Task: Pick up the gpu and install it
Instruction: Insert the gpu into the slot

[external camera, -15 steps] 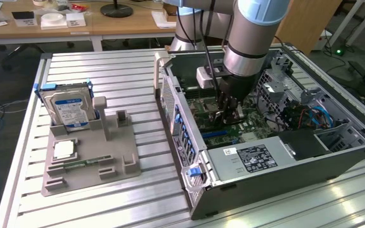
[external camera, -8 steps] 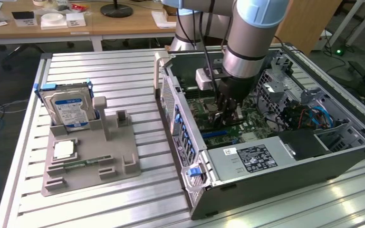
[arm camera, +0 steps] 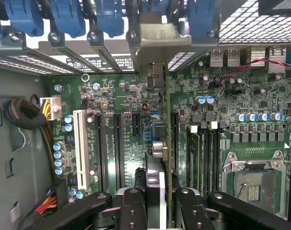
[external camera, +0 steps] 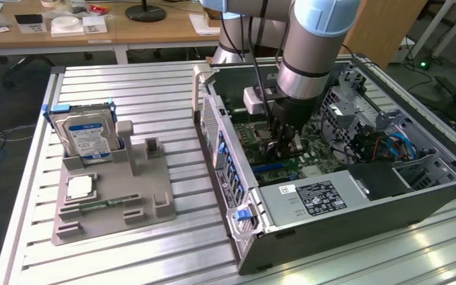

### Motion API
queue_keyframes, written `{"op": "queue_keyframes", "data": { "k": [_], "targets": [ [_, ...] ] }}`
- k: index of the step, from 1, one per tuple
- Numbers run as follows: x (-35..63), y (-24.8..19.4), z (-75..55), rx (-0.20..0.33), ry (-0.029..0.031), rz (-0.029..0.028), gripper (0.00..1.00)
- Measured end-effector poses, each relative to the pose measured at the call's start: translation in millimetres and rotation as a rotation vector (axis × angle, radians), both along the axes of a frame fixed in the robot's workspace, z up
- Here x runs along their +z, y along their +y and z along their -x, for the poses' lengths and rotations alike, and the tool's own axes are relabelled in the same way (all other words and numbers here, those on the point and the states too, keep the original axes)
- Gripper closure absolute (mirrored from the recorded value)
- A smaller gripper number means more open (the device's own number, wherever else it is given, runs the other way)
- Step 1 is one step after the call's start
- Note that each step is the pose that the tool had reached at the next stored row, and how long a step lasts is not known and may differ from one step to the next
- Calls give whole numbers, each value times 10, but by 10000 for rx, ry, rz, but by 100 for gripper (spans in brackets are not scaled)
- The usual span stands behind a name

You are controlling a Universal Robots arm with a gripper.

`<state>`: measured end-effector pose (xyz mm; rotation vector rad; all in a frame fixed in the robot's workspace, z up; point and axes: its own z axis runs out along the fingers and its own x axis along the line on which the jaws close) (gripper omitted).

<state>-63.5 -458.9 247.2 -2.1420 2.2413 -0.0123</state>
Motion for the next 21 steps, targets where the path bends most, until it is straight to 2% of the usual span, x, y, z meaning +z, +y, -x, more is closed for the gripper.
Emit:
{"op": "queue_keyframes", "data": {
  "k": [21],
  "targets": [
    [-48,-2,50,2,0,1,72]
  ]
}}
